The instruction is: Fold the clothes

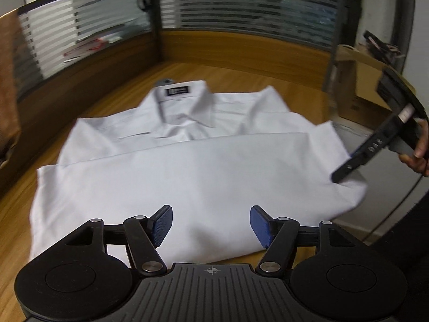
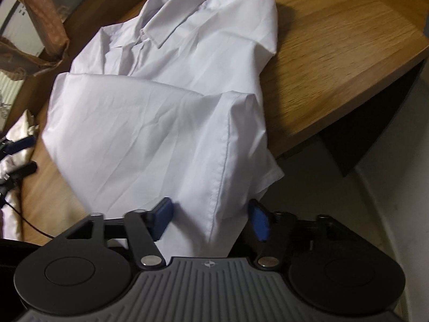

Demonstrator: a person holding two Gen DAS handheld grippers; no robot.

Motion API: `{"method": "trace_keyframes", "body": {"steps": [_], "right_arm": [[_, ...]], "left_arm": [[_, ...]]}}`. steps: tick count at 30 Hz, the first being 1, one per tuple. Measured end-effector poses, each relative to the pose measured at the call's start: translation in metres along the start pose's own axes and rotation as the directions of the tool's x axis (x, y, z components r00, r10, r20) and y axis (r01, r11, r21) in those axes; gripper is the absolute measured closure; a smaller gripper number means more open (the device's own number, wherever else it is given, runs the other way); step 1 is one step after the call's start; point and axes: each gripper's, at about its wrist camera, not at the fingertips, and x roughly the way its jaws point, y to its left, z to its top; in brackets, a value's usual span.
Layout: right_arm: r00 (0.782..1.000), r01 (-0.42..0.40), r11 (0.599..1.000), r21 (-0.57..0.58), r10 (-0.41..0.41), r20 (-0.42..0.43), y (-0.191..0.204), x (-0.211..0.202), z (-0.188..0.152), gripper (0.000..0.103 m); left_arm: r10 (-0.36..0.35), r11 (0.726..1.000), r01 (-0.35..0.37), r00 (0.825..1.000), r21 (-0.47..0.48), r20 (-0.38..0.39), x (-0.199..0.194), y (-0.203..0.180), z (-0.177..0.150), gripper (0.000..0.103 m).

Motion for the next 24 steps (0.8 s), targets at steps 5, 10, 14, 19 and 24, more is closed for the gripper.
{"method": "trace_keyframes", "body": {"steps": [5,10,14,19,24], "right_arm": [[0.998,-0.064,0.998,0.029,0.064,-0.015,0.003,-0.008,0.019,0.091],[0.995,-0.101,0.995,-0.022,0.101,-0.005,0.013,-0.025,0.050,0.091],[0.987,-0.162,0.986,-0.043,0.161,-0.010,0.019,-0.035,0.076,0.091],[0.972,-0.235,0.969,-0.072,0.233,-0.035,0.029,-0.043,0.103,0.091],[0.955,-0.287,0.949,-0.128,0.274,-0.114,0.035,-0.042,0.123,0.091]], "left_arm": [[0.035,0.999,-0.036,0.999,-0.030,-0.040,0.017,-0.022,0.006,0.035],[0.091,0.989,-0.098,0.994,-0.111,-0.064,0.029,-0.038,0.017,0.035],[0.086,0.991,-0.088,0.996,-0.098,-0.032,0.032,-0.065,0.032,0.034],[0.034,0.999,-0.034,0.999,-0.030,0.022,0.033,-0.113,0.053,0.024],[0.058,0.993,-0.057,0.998,-0.108,0.005,0.051,-0.142,0.057,0.024]]}}
